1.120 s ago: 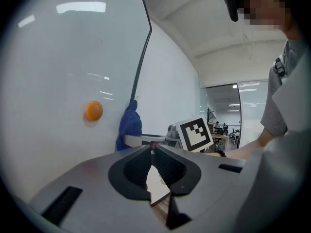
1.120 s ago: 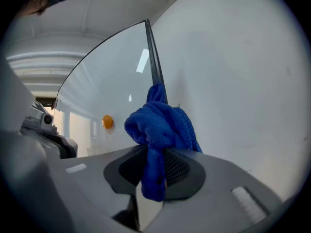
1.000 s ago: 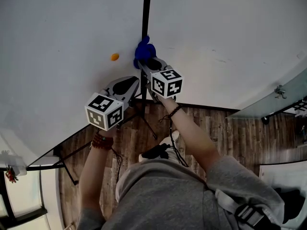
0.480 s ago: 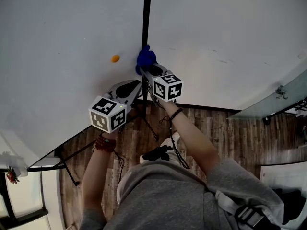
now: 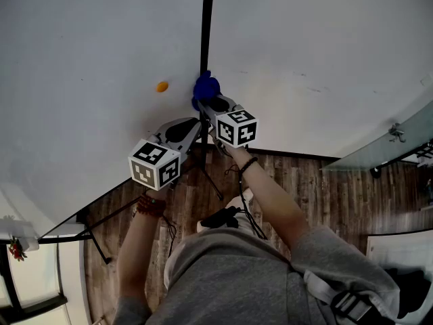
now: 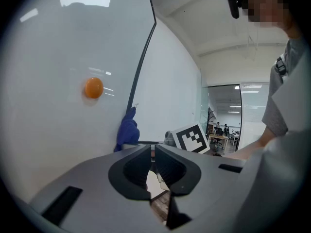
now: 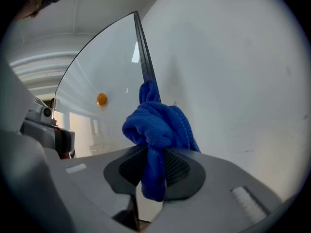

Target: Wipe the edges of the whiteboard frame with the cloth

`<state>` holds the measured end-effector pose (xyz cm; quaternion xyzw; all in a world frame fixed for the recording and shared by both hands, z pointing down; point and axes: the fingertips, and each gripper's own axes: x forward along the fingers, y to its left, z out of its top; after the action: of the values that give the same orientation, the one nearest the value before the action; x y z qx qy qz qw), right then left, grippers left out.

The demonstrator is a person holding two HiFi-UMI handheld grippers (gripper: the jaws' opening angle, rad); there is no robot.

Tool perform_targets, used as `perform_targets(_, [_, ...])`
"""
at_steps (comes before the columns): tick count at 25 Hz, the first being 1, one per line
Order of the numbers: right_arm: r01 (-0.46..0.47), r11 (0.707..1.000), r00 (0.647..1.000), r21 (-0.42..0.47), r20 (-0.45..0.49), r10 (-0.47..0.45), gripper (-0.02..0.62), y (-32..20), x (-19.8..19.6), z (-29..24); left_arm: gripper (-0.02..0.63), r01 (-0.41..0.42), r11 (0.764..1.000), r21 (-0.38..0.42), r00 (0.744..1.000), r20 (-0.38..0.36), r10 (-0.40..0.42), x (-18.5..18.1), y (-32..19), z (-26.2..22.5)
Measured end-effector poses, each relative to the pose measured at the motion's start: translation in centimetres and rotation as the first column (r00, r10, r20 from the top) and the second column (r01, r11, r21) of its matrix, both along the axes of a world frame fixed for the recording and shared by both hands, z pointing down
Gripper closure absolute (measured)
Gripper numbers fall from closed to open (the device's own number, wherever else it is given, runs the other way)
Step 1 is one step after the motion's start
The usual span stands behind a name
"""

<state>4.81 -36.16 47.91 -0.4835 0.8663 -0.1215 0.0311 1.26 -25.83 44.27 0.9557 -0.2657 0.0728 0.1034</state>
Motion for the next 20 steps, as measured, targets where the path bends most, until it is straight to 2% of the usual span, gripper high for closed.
perform_targets(8, [0.025,1.0,0.999,0.0,-0.037,-0.025,0.505,0.0,0.0,0.4,0.575,-0.002,1.0,-0.004,1.0,-0.004,0.002,0.5,-0.1,0.3])
perform_targets(15, [0.036,0.999,0.973,0.032,-0.231,-0.027,0.505,0.3,-0.6,1.5,0.575,-0.012,1.0,-0.002,1.0,0.004,0.012,1.1,0.3,0.4])
perform_targets(17, [0.035,0.999,0.974,0.022,-0.223,-0.03,0.505,0.3,-0.7,1.9,0.575,-0.014,1.0,-0.002,1.0,0.009,0.014,1.2,0.4,0.5])
perform_targets(20, [0.058,0.997,0.989,-0.047,-0.134,-0.064,0.505,0.1,-0.8,3.2,0.575,-0.009,1.0,-0.004,1.0,0.015,0.009,0.9,0.2,0.6])
